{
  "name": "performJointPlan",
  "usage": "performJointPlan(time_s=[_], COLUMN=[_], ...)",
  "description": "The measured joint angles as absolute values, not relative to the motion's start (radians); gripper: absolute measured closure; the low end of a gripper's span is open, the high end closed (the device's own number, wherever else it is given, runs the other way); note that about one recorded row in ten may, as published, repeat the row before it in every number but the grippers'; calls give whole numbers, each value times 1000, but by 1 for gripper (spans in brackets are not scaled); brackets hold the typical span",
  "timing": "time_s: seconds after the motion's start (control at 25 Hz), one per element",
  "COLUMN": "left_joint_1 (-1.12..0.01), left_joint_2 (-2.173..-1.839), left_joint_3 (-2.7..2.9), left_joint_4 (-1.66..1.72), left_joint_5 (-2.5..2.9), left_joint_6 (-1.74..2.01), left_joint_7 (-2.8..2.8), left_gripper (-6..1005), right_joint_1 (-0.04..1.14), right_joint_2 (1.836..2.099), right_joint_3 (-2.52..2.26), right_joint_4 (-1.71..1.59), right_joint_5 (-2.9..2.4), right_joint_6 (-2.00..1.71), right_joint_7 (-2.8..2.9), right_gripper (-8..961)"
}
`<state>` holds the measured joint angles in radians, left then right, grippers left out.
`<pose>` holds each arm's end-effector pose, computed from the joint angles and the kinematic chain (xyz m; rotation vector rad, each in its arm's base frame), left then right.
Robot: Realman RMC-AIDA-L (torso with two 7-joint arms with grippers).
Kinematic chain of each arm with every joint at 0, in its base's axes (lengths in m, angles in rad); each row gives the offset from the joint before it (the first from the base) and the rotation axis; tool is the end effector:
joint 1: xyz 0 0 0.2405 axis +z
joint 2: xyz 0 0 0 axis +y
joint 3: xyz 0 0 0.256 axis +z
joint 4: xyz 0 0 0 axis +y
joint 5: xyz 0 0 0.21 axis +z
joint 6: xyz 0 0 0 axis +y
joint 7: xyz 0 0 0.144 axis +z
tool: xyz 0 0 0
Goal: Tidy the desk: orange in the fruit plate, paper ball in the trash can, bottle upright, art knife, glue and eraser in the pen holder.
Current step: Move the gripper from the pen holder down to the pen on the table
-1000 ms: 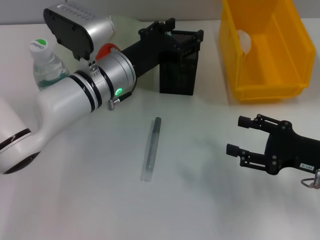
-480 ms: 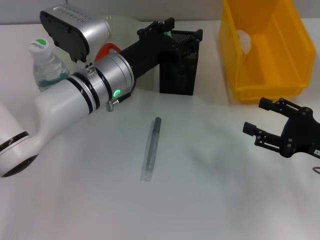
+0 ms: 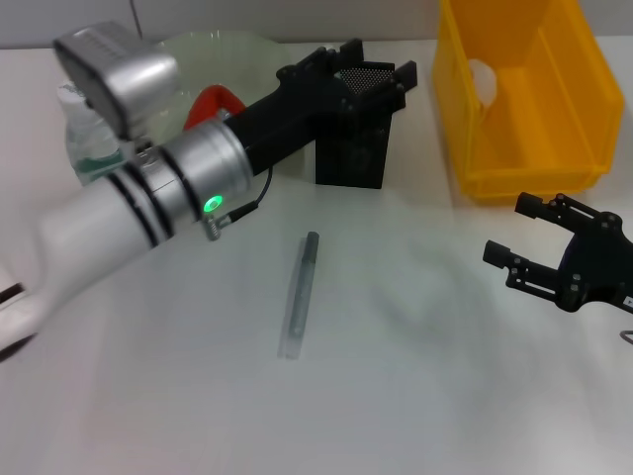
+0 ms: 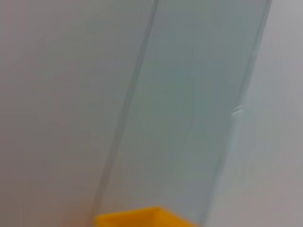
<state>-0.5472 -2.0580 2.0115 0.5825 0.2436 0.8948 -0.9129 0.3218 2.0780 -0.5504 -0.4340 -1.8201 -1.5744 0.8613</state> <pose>-0.1690 0.3607 -0.0868 -2.3414 -0.6379 -1.0951 0.3237 0.2641 -0.0056 -2.4097 0.4529 0.8334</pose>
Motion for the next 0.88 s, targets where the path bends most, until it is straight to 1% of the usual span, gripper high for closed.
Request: performJointPlan(time_s=[0.32, 0.56, 0.64, 0.88], left_joint_1=[-474, -451, -442, -424], left_joint_2=[-2015, -1985, -1981, -1982], left_joint_3=[1769, 1581, 1535, 1377], left_joint_4=[590, 632, 667, 725], left_joint_5=[662, 953, 1046, 1282], left_joint_6=[1179, 1310, 1347, 1456], left_joint_7=[-1162, -1309, -1337, -1340], left_gripper=[221, 221, 221, 222], right_joint_1=[322, 322, 322, 332], right_joint_2=[2077, 2075, 2075, 2077], right_joint_3=[-557, -561, -562, -559], right_joint_4=[-433, -433, -433, -425], right_joint_5=[-1825, -1827, -1827, -1825], right_joint_6=[-1583, -1588, -1592, -1597], right_joint_7=[850, 848, 847, 848], right_gripper=[188, 187, 187, 187])
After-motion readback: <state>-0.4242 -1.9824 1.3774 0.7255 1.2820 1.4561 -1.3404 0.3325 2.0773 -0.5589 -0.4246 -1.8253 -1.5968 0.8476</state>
